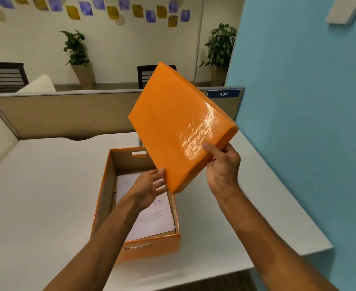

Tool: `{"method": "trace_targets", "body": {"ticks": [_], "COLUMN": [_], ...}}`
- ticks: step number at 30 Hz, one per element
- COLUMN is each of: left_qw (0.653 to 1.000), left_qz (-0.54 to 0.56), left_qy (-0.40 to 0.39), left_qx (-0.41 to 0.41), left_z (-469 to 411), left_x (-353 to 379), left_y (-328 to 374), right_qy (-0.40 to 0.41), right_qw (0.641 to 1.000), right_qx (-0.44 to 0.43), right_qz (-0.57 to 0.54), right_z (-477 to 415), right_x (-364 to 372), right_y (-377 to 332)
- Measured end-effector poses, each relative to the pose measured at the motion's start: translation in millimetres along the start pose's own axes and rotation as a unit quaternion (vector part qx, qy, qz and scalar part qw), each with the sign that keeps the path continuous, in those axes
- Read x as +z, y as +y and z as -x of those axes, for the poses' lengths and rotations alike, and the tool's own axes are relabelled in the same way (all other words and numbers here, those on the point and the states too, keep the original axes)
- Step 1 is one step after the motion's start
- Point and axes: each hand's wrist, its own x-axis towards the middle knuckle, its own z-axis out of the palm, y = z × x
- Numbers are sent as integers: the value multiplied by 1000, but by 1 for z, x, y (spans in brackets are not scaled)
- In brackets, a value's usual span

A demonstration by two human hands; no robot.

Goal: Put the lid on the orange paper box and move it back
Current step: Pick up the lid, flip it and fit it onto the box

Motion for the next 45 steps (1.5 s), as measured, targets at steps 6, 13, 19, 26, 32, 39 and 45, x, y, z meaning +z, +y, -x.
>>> {"method": "trace_targets", "body": {"ticks": [6,13,19,26,32,39,45], "left_qw": [998,988,965,955,946,938,940], "left_qz": [8,-80,-198,-252,-284,-308,-296], "left_qy": [68,118,155,149,155,158,167], "left_qx": [10,53,71,50,25,0,-30], "left_z": [5,23,41,55,69,78,84], "left_x": [-17,-51,-77,-108,-128,-149,-160], "left_y": [-4,21,51,62,55,34,12], "right_qy": [-61,-143,-141,-161,-179,-173,-167], "right_qw": [992,978,956,921,900,892,884], "right_qx": [91,152,146,153,173,218,252], "right_qz": [-65,16,213,319,359,357,356], "right_z": [1,-26,-39,-26,-7,21,39], "right_x": [-6,-26,-29,-19,-19,-30,-37], "right_y": [9,-1,0,20,43,70,83]}}
